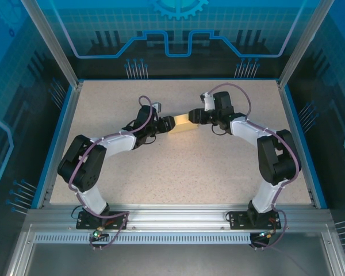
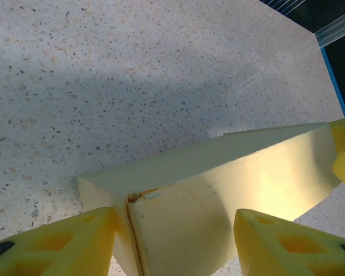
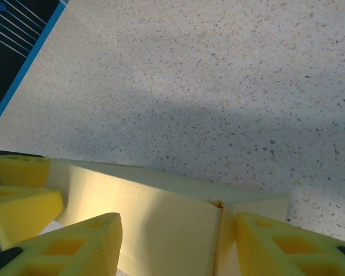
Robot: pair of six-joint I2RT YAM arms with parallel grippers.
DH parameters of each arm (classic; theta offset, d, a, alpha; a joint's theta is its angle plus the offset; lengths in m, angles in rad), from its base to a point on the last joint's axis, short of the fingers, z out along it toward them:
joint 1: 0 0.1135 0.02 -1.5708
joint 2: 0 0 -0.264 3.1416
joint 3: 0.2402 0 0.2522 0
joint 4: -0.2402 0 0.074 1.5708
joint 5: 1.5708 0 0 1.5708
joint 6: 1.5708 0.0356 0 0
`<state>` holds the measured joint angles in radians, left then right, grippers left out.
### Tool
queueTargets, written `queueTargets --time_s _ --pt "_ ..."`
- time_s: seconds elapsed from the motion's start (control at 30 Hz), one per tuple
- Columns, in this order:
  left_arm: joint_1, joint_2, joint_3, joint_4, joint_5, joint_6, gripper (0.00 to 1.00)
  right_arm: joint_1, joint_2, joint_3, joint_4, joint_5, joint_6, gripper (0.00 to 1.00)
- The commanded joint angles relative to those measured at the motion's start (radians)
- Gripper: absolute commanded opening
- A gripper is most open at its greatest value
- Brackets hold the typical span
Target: Fold the paper box
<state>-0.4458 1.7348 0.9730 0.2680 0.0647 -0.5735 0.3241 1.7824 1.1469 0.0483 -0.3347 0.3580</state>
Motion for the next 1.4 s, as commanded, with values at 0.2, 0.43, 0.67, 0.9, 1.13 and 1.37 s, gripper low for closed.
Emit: queueTargets --time_s 0.2,0.43,0.67,0.9,1.13,1.37 --pt "-0.035 -0.032 -0.091 0.195 0.137 -0.030 0.57 0.041 -0.080 -0.141 0.058 -0.098 0.001 0.55" --pt "-0.062 -0.080 -0.162 0.221 0.134 -0.029 0.58 0.067 -0.148 -0.218 0.073 -0.075 -0.001 0.56" --pt "-0.087 -0.103 -0.239 0.230 0.129 -0.044 0.58 0.091 -0.196 -0.301 0.057 -0.038 0.002 0.56" --pt "-0.092 -0.073 -0.290 0.263 0.125 -0.049 0.59 0.115 -0.183 -0.369 0.076 -0.010 0.005 0.56" --pt "-0.089 -0.050 -0.280 0.242 0.067 -0.031 0.60 0.096 -0.126 -0.335 0.033 0.066 0.007 0.56" --pt "-0.079 -0.096 -0.279 0.169 0.005 0.031 0.64 0.089 -0.199 -0.317 -0.050 0.163 -0.027 0.58"
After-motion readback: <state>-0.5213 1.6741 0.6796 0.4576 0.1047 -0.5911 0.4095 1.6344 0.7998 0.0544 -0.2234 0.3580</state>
